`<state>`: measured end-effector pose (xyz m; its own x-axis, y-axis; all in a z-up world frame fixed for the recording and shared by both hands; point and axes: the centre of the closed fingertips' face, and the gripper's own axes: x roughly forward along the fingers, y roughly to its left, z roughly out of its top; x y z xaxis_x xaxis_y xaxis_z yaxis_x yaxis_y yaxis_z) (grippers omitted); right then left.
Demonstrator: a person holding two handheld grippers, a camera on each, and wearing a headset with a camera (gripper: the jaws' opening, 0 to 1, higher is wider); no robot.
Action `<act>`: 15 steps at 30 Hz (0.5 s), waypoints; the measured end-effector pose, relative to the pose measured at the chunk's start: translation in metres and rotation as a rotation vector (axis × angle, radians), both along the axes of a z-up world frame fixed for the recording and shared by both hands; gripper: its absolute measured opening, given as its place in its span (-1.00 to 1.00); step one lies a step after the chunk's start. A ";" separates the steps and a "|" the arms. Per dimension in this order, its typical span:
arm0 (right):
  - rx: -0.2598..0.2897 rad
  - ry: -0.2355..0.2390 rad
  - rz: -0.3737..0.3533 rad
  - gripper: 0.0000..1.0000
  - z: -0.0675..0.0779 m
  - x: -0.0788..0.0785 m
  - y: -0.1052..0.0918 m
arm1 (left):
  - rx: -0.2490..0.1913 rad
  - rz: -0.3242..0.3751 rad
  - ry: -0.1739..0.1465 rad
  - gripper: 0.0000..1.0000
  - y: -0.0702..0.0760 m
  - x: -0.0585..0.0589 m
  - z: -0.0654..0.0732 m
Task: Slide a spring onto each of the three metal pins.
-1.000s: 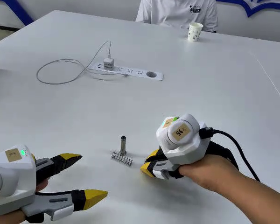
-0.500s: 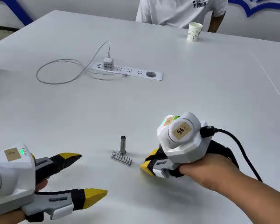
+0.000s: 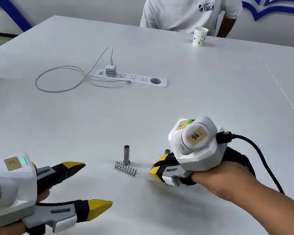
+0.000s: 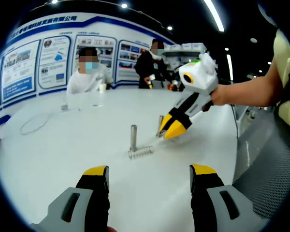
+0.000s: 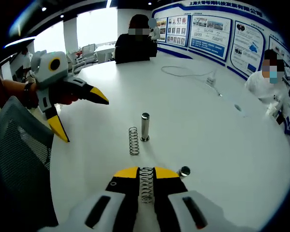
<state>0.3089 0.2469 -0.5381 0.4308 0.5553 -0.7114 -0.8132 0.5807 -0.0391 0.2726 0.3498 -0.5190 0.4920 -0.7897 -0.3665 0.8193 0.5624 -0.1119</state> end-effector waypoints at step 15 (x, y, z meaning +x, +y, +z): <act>0.021 -0.020 -0.023 -0.76 0.009 -0.003 -0.007 | 0.006 -0.006 -0.012 0.38 -0.001 -0.001 0.005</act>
